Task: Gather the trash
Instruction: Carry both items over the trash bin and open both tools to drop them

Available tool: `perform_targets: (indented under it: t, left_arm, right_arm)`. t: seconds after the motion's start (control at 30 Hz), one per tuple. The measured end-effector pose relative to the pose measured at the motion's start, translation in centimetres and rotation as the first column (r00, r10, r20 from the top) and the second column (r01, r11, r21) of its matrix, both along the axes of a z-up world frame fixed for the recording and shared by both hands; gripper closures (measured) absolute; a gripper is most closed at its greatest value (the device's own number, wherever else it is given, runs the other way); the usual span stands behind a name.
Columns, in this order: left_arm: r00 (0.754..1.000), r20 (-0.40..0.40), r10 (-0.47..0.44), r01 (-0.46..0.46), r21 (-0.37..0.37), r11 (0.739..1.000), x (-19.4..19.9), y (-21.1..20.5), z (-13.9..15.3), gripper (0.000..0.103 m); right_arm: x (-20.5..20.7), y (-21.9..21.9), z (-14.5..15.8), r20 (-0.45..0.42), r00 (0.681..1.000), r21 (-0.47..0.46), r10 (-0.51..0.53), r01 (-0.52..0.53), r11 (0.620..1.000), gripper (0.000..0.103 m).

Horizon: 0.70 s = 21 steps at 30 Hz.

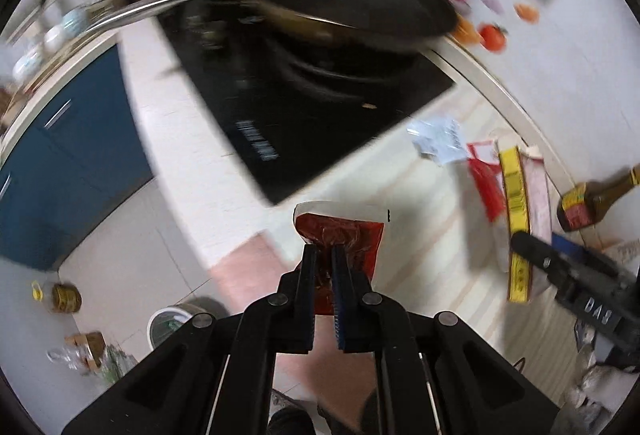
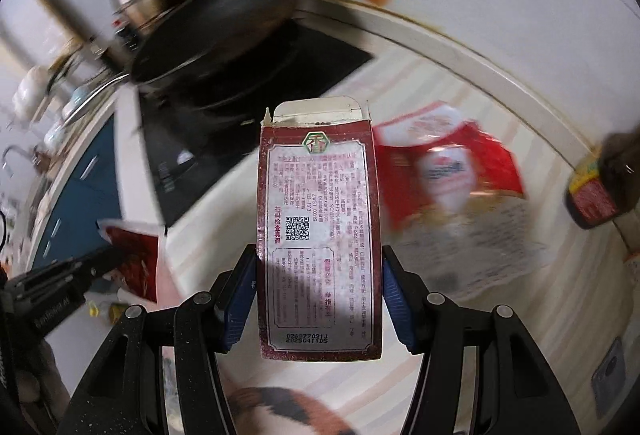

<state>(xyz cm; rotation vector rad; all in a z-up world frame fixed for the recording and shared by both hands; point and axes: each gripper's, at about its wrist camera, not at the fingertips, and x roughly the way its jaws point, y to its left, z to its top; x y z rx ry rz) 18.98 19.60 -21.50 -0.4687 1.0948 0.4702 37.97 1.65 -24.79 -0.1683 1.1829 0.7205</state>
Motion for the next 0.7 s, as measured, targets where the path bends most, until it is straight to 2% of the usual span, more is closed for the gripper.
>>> perform_targets:
  t: [0.13, 0.23, 0.37, 0.4, 0.5, 0.57, 0.6, 0.7]
  left_arm:
    - [0.994, 0.008, 0.111, -0.111, -0.008, 0.994, -6.7, 4.0, -0.4, 0.1]
    - [0.976, -0.02, 0.216, -0.216, -0.019, 0.976, -13.4, 6.9, -2.1, 0.1]
    - [0.928, -0.086, 0.362, -0.365, -0.032, 0.93, -22.9, 10.6, -5.9, 0.103]
    - [0.909, -0.106, 0.404, -0.41, -0.041, 0.911, -26.0, 11.9, -7.5, 0.103]
    - [0.863, -0.148, 0.484, -0.496, -0.061, 0.866, -31.9, 14.0, -12.0, 0.103]
    - [0.827, -0.18, 0.533, -0.554, -0.092, 0.828, -35.6, 16.1, -16.6, 0.103]
    - [0.816, -0.193, 0.545, -0.569, -0.099, 0.816, -36.7, 16.7, -18.3, 0.103]
    - [0.78, -0.246, 0.576, -0.615, -0.128, 0.778, -40.6, 18.5, -26.0, 0.103]
  right_arm:
    - [-5.5, 5.0, 0.4, -0.003, 0.992, 0.016, 0.129, -0.129, 0.992, 0.043]
    - [-11.1, 9.7, -0.4, -0.029, 0.971, 0.022, 0.239, -0.238, 0.971, 0.043]
    - [-18.2, 15.5, -3.3, -0.085, 0.93, 0.021, 0.358, -0.358, 0.934, 0.042]
    - [-20.1, 16.9, -4.5, -0.103, 0.917, 0.022, 0.386, -0.386, 0.922, 0.042]
    - [-26.5, 21.5, -10.0, -0.157, 0.872, 0.003, 0.463, -0.469, 0.883, 0.043]
    - [-30.1, 23.9, -14.7, -0.207, 0.845, -0.02, 0.493, -0.507, 0.862, 0.043]
    - [-31.7, 24.9, -17.3, -0.23, 0.833, -0.029, 0.503, -0.523, 0.852, 0.043]
    - [-35.8, 27.5, -25.6, -0.294, 0.804, -0.072, 0.516, -0.557, 0.827, 0.043]
